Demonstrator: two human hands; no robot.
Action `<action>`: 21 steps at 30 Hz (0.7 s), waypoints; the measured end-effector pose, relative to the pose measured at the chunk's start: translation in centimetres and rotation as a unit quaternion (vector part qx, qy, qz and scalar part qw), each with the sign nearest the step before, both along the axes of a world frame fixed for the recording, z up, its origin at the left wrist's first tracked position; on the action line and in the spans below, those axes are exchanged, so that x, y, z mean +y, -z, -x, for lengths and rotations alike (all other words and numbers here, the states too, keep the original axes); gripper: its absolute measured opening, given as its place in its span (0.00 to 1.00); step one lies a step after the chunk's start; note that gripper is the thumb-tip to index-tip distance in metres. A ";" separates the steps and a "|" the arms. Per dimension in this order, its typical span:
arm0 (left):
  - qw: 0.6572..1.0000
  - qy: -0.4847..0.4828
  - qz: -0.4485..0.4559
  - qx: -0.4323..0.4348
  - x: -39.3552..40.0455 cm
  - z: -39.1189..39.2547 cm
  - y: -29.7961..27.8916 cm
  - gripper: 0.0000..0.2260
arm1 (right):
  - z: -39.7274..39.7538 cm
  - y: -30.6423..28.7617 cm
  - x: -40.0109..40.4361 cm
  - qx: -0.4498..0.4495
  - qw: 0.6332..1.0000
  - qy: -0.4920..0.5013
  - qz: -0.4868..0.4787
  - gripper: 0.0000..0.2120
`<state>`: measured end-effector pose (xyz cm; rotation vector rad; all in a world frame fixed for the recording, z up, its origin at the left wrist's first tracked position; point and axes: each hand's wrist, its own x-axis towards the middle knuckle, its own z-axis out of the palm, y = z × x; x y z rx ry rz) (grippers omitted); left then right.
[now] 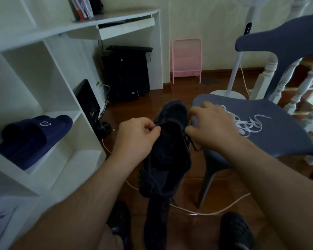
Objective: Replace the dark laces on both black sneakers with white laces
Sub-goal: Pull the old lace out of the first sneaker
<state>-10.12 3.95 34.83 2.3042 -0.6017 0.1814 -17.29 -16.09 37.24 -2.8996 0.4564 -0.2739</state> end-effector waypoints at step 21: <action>0.999 -0.023 0.030 0.018 0.6 -0.5 -0.5 0.10 | 0.2 -0.1 -2.1 0.100 0.990 0.078 -0.057 0.14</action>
